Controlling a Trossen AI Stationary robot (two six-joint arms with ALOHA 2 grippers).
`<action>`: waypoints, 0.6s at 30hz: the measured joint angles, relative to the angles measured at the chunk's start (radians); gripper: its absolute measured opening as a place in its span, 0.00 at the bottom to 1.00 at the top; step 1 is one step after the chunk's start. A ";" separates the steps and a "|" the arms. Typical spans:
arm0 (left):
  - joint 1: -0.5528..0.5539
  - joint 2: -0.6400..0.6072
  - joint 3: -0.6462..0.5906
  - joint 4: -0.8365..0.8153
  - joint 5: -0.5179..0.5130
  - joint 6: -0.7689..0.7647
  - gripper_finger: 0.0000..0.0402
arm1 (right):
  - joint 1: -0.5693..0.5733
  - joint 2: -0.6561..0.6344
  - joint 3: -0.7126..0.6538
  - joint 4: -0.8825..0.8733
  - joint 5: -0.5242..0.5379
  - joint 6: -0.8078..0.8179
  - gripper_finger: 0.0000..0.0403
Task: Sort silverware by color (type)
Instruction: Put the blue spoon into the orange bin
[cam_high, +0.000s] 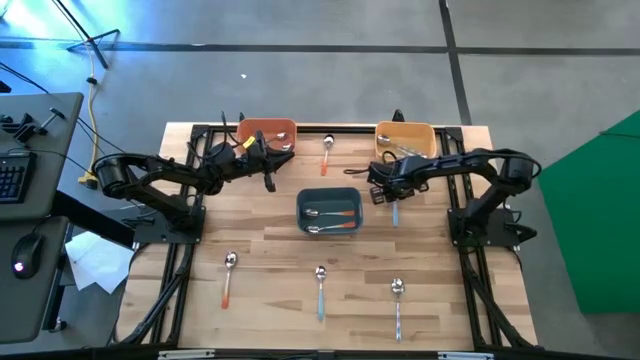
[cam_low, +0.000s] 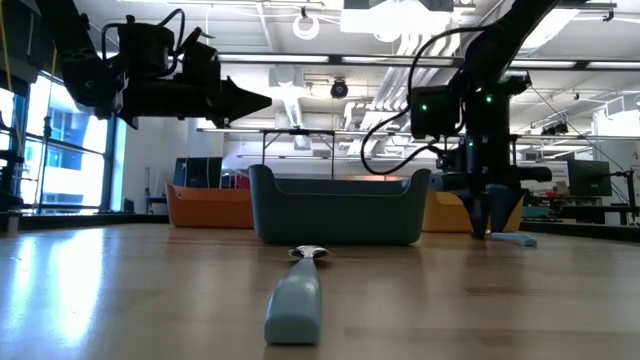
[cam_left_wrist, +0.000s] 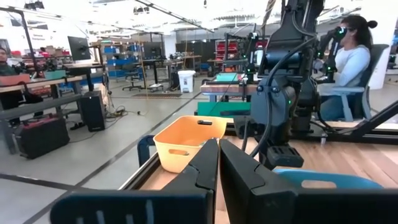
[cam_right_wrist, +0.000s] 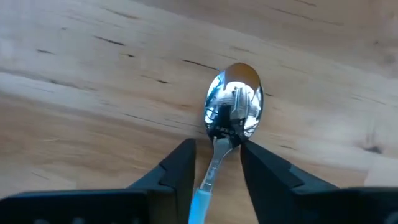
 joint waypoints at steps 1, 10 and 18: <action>0.000 0.000 0.000 0.001 0.000 0.001 0.01 | 0.000 0.000 0.000 0.005 0.002 -0.006 0.26; 0.001 0.000 0.000 -0.001 -0.016 -0.012 0.01 | 0.017 -0.021 -0.005 0.051 0.031 -0.141 0.03; 0.001 0.000 0.001 -0.017 -0.008 -0.073 0.01 | 0.024 -0.170 -0.006 0.190 0.095 -0.283 0.02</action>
